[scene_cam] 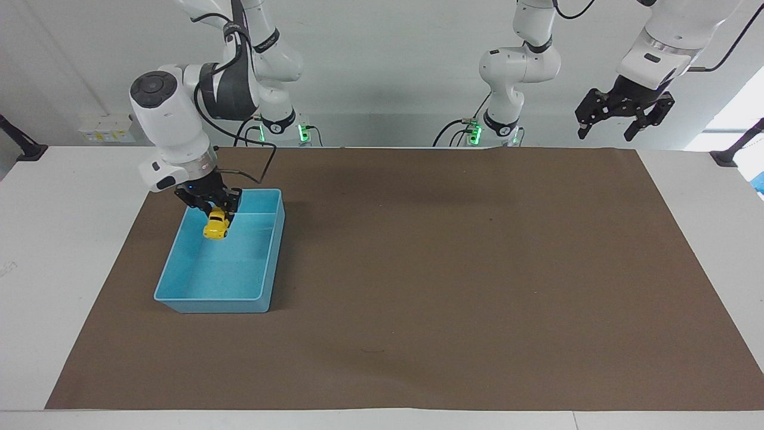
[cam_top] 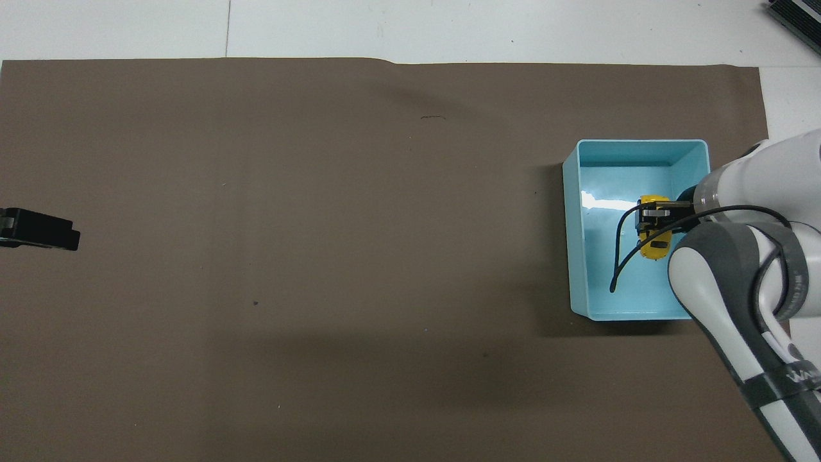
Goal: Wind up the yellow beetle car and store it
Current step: 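Lower the car onto the bin floor and open the right gripper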
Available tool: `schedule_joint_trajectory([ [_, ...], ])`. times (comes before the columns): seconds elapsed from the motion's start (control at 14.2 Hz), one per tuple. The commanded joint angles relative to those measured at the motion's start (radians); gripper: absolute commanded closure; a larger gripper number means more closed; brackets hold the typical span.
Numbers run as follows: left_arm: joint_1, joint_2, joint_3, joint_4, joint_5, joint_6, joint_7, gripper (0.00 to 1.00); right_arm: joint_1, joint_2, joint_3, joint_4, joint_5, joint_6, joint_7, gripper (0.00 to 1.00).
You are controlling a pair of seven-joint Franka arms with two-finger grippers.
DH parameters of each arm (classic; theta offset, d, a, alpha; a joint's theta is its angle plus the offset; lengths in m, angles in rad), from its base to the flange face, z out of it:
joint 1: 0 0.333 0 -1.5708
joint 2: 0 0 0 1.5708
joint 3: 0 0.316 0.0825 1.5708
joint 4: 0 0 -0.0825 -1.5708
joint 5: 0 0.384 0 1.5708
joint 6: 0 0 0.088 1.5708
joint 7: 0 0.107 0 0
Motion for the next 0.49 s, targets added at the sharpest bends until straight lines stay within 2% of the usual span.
schedule_joint_trajectory([
  [0.0,0.0,-0.025,0.012,-0.025,-0.009,-0.007,-0.001,0.0,-0.019,-0.003,0.007,-0.053,-0.007,0.062,-0.043,1.0],
  [0.42,0.011,-0.025,0.012,-0.019,-0.009,-0.012,0.004,0.0,-0.039,0.017,0.006,-0.16,-0.006,0.215,-0.079,1.0],
])
